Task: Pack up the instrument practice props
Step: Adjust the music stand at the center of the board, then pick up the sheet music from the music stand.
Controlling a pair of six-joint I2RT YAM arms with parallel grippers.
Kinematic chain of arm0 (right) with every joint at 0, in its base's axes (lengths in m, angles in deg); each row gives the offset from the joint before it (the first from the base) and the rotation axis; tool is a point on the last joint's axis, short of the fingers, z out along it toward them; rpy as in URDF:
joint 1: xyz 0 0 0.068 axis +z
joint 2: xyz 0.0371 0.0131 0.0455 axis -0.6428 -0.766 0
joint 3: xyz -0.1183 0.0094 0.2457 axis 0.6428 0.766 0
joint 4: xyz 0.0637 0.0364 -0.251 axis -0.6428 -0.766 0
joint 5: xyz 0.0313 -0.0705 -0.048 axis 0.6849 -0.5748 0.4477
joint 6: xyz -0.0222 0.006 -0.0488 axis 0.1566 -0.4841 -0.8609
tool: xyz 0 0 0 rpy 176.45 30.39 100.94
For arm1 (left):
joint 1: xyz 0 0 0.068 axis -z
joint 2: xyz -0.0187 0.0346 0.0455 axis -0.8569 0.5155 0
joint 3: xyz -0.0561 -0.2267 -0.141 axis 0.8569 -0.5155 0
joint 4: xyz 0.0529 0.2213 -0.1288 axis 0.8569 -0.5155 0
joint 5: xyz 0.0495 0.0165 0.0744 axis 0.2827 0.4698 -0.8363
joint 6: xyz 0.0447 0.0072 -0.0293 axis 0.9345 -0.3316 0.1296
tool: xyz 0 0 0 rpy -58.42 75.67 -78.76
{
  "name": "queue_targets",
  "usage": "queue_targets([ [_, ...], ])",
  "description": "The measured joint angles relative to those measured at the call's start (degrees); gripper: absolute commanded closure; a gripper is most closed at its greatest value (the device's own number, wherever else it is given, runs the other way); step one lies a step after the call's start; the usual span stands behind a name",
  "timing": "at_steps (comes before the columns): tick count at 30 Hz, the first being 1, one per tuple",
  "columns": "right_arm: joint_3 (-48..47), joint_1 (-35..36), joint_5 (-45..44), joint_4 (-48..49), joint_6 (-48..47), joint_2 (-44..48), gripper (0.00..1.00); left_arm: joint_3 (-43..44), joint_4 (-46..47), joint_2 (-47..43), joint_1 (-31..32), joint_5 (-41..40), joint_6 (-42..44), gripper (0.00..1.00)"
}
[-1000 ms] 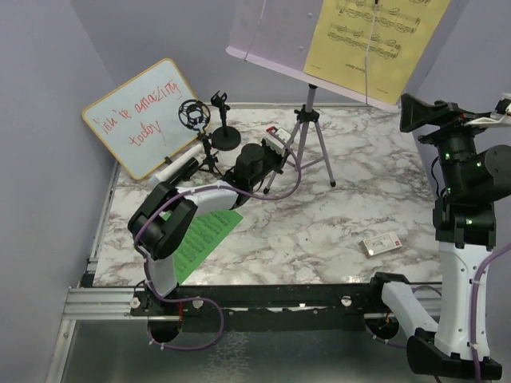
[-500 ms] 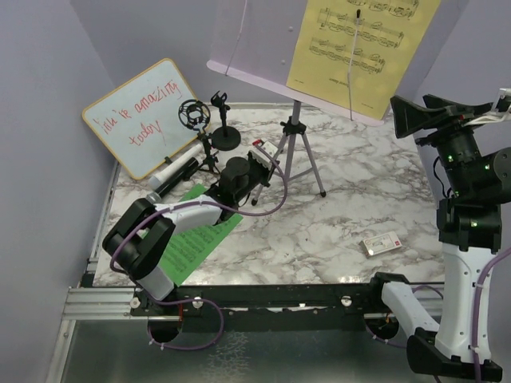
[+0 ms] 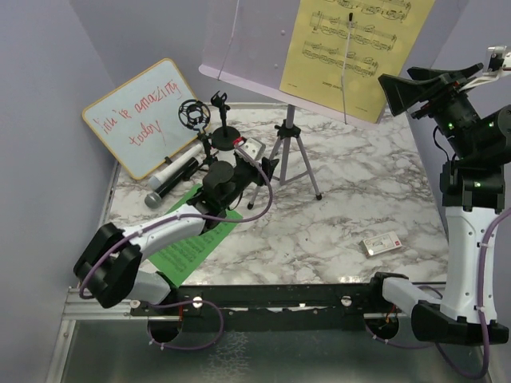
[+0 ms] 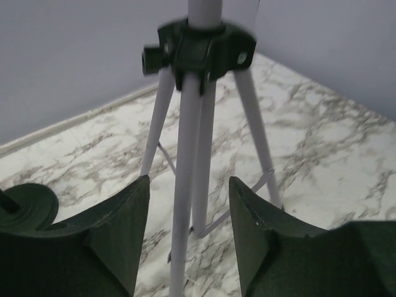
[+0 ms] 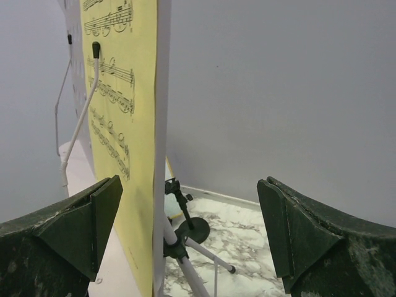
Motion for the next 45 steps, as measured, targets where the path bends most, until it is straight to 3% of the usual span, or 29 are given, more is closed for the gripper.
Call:
queue_targets([
  [8, -4.2, 3.9, -0.7, -2.4, -2.9, -3.9, 0.00, 5.3, -9.0, -11.8, 5.0, -2.8, -7.1, 0.37],
  [13, -5.7, 5.7, -1.5, -3.5, -4.7, -4.8, 0.00, 19.4, -22.8, -13.3, 7.7, -3.8, -13.3, 0.36],
  [19, -6.3, 7.6, -3.4, -4.1, -7.1, -5.6, 0.00, 30.2, -30.9, -14.5, 9.3, -3.4, -19.8, 0.36],
  [31, -6.6, 8.9, -4.5, -4.5, -9.9, -6.5, 0.00, 53.8, -36.0, -2.9, 14.7, -1.7, -23.6, 0.36],
  [45, -6.6, 9.3, -4.4, -4.2, -11.3, -6.8, 0.00, 70.8, -37.3, 11.6, 16.0, -8.0, -20.5, 0.43],
])
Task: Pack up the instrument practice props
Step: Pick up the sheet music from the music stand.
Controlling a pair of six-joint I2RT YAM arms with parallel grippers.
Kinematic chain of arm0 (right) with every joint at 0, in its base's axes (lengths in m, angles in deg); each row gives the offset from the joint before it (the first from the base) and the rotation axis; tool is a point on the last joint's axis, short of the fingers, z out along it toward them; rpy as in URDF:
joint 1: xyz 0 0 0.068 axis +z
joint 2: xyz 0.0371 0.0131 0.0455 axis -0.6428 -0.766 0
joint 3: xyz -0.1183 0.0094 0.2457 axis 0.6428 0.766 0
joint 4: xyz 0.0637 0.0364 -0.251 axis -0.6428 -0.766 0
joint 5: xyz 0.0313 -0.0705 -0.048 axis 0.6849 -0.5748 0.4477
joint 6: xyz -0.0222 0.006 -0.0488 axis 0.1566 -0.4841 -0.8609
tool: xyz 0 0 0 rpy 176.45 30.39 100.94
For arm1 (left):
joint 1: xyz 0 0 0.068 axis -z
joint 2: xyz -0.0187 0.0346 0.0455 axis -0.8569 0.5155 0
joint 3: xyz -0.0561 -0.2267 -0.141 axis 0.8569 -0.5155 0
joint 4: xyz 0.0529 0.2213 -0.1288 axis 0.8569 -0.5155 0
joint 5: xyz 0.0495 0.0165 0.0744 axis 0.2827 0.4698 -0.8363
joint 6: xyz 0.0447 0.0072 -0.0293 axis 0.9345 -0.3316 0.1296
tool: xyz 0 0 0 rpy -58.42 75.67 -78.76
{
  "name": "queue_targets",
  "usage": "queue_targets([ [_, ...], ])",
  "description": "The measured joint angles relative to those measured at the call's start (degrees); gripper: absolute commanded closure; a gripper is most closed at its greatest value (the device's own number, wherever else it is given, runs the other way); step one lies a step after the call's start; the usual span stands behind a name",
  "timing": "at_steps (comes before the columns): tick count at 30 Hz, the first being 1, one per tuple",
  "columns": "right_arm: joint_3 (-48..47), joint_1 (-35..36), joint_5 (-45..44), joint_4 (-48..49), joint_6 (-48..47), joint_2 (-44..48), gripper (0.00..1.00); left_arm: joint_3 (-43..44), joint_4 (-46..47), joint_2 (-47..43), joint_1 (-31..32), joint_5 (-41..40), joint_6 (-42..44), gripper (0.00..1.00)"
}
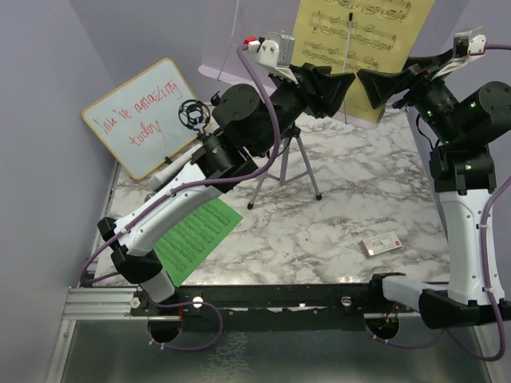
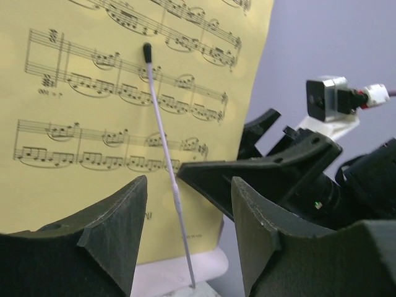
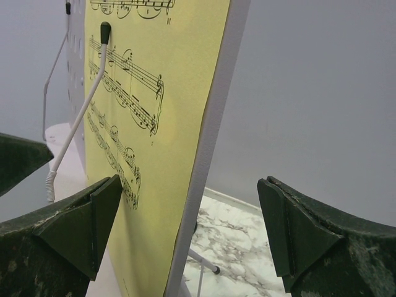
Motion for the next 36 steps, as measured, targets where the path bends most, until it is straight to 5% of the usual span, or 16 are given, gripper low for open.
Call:
queue_targets([
  [10, 0.0, 0.0, 0.0, 0.6, -0.3, -0.6, 0.00, 8.2, 0.9, 8.2, 0.0, -4.3, 2.6, 0.56],
  [20, -0.6, 0.0, 1.6, 1.9, -0.2, -1.7, 0.00, 9.9, 1.1, 10.9, 0.1, -4.8, 3.8, 1.00],
  [36, -0.6, 0.9, -3.9, 2.5, -2.5, -0.7, 0.02, -0.5, 9.8, 6.1, 0.4, -6.2, 4.2, 1.00],
])
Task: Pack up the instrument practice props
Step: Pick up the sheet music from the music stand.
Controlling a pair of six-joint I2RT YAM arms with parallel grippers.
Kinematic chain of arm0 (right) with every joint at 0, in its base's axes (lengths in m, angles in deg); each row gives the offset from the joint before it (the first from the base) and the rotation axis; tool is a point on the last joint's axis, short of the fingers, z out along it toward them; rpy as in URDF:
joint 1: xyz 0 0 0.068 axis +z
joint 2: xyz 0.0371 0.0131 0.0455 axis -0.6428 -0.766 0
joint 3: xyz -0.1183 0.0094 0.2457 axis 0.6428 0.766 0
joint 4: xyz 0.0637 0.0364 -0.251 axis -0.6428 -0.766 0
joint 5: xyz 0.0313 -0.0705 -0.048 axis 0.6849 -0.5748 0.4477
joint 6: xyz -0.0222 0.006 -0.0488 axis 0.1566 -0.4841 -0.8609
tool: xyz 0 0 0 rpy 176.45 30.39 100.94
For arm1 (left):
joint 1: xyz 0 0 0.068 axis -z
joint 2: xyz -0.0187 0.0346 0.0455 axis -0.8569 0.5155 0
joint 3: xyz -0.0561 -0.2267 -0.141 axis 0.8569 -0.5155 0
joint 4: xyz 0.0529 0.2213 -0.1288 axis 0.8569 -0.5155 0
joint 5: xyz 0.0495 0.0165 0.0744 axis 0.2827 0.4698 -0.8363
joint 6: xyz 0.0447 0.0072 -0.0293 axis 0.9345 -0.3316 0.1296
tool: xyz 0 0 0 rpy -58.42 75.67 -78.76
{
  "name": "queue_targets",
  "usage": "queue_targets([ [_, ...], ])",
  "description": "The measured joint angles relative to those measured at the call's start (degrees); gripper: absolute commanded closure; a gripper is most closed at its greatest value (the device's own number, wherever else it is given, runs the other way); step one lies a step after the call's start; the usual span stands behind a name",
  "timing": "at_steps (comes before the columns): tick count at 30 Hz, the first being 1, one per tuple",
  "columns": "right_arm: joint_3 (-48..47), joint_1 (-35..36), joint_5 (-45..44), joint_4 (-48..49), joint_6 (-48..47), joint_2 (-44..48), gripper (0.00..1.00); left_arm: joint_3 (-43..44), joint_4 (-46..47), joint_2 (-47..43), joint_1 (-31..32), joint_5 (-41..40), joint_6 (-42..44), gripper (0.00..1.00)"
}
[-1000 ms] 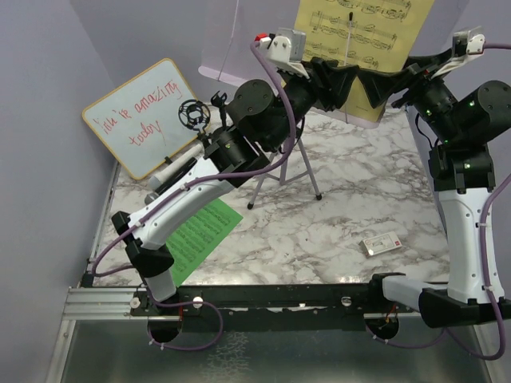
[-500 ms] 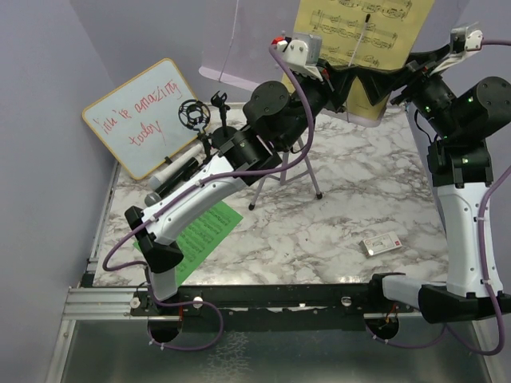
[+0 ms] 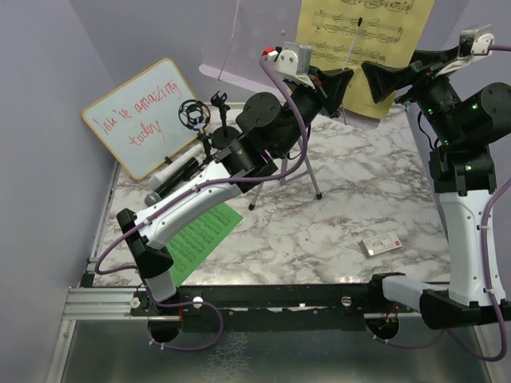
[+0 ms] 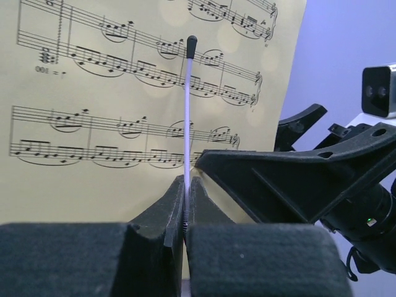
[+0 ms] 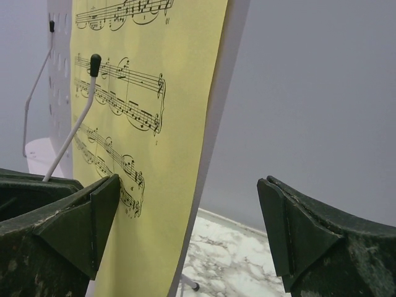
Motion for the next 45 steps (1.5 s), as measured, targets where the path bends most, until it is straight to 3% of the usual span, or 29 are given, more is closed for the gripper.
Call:
queue_targets([
  [11, 1.8, 0.1, -3.2, -1.1, -3.3, 3.2, 0.15, -2.2, 1.4, -1.1, 0.4, -1.7, 0.9, 1.00],
  [22, 2.6, -0.3, -2.8, -4.2, -4.2, 6.9, 0.18, -2.3, 1.8, -2.2, 0.3, -6.5, 3.4, 1.00],
  [31, 2.9, -0.3, 1.4, -4.1, -2.8, 7.6, 0.44, -2.3, 1.9, -2.3, 0.3, -7.9, 4.1, 1.00],
  [37, 3.4, -0.3, 2.4, -4.1, -1.8, 7.7, 0.75, -2.3, 1.9, -2.3, 0.3, -8.1, 4.2, 1.00],
  [40, 3.5, -0.3, 2.0, -4.1, -1.4, 8.0, 0.95, -2.3, 1.9, -2.3, 0.3, -8.1, 4.2, 1.00],
  [45, 3.6, -0.3, -0.3, -4.3, -1.4, 9.1, 0.99, -2.3, 2.0, -2.3, 0.3, -8.5, 4.3, 1.00],
])
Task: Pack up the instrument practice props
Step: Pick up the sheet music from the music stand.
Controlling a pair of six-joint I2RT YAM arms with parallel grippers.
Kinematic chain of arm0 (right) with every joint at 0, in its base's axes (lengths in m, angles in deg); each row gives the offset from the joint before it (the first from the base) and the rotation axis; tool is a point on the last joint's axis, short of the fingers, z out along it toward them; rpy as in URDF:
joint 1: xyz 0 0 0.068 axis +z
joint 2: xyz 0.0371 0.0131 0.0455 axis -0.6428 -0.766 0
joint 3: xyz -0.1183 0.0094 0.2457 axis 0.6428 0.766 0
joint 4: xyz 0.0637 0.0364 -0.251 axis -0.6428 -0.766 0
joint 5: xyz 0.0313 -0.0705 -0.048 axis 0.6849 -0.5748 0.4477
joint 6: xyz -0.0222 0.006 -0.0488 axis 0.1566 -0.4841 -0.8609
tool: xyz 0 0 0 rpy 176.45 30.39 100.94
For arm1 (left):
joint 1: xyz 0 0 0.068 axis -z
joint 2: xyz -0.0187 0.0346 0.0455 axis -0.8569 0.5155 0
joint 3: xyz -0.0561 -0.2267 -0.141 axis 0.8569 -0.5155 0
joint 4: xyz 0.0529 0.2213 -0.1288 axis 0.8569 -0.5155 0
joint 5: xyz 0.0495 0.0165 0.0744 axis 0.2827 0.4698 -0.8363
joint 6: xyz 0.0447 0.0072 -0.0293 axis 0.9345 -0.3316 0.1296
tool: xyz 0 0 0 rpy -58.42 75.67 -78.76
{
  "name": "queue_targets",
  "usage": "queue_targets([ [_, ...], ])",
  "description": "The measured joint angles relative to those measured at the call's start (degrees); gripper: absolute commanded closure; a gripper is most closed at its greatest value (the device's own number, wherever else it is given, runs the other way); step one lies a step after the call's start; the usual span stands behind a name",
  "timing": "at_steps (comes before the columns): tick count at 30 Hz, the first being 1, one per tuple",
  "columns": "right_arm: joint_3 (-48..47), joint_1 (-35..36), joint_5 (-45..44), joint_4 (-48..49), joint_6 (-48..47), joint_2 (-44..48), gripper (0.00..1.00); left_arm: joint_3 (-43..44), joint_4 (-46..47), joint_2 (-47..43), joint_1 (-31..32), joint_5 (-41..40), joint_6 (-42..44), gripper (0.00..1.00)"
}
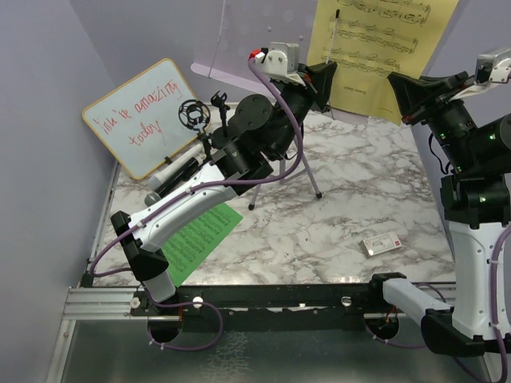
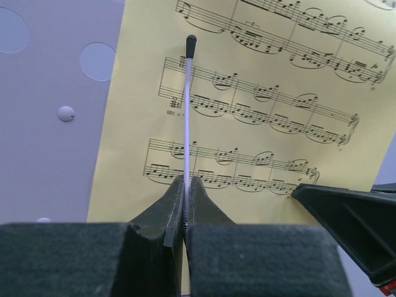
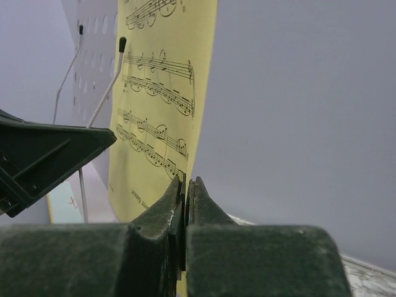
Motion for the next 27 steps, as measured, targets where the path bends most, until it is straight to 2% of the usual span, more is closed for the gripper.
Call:
queue_targets([
  [13, 3.9, 0.0, -13.9, -0.6, -0.6, 7.4, 0.99, 0.0, 0.2, 0.0, 0.0, -0.9, 0.5, 0.99],
  [15, 5.5, 0.0, -17.1, -0.4, 0.0, 9.2, 0.99, 0.0, 0.2, 0.0, 0.0, -1.1, 0.7, 0.93],
  [17, 7.4, 0.0, -20.3, -0.2, 0.9, 11.3, 0.99, 0.0, 0.2, 0.0, 0.0, -1.2, 0.7, 0.83],
  [27, 17.9, 0.0, -36.4, 0.5, 8.3, 21.8, 0.99, 0.0, -1.4, 0.0, 0.0, -1.9, 1.7, 0.52],
])
